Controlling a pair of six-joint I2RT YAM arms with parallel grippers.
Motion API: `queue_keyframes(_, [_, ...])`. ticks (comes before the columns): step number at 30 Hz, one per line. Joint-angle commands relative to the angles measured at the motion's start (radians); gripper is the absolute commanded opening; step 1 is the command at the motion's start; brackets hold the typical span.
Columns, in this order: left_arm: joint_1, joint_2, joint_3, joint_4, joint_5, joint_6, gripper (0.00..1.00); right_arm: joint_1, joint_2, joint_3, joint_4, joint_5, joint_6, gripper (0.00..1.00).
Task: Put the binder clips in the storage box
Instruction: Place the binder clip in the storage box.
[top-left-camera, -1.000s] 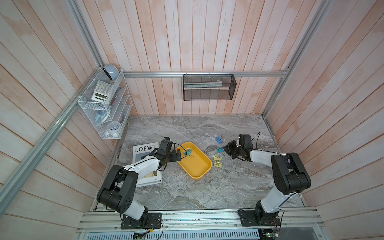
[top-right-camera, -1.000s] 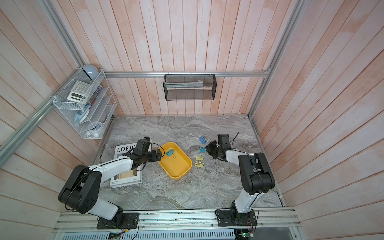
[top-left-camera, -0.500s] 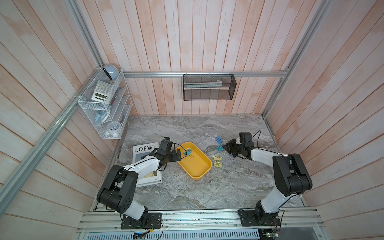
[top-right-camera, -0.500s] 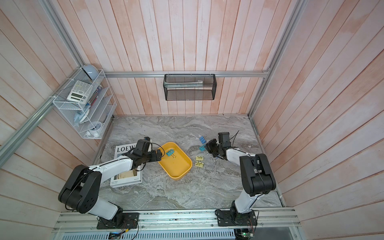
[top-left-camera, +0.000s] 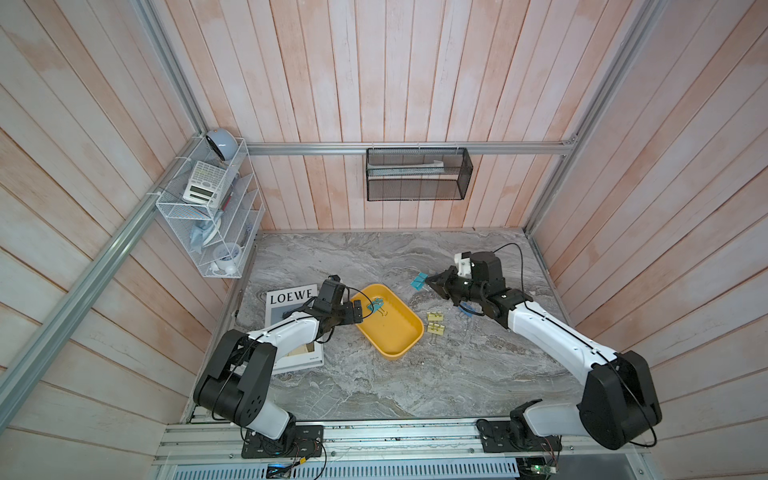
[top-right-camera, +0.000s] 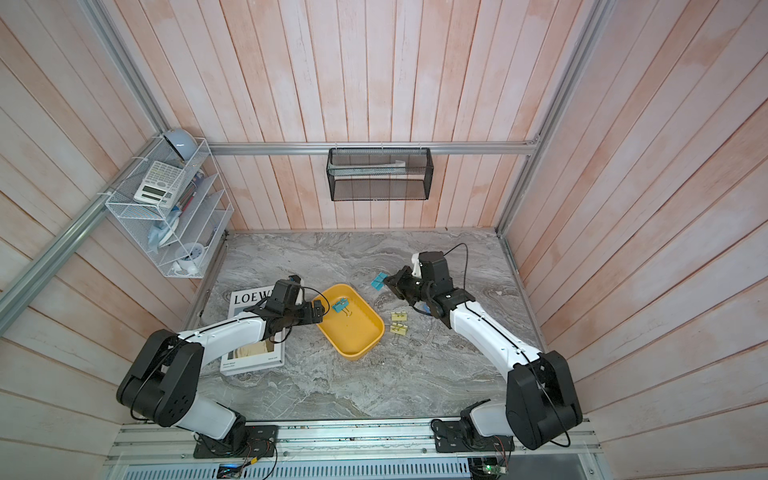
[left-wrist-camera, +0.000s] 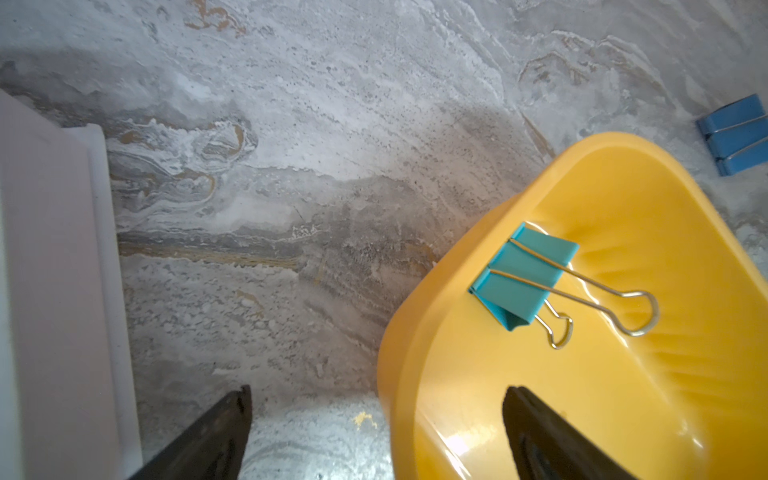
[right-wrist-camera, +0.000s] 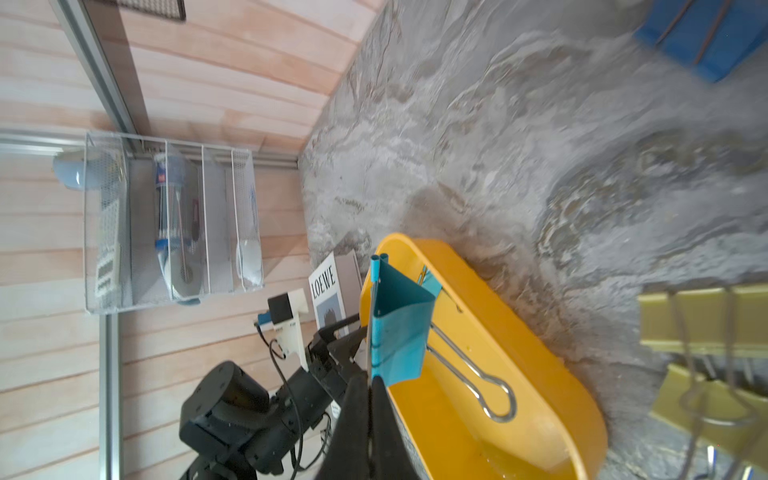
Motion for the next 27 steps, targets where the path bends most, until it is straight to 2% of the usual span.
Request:
queue_keyframes(1, [0.007,0.009,-0.014,0.026,0.018,-0.013,1.00,0.081,0.038,-0.012,-0.033,0.043,-0.005,0.00])
queue_keyframes(12, [0.006,-0.002,-0.013,0.020,0.018,-0.015,1.00,0.215,0.158,-0.029,0.054,0.092,0.031,0.00])
queue_keyframes(17, [0.006,0.003,-0.013,0.024,0.023,-0.018,1.00,0.230,0.217,-0.050,0.122,0.107,0.064,0.00])
queue_keyframes(27, [0.006,0.005,-0.012,0.022,0.027,-0.013,1.00,0.232,0.377,0.044,0.147,0.124,0.073,0.00])
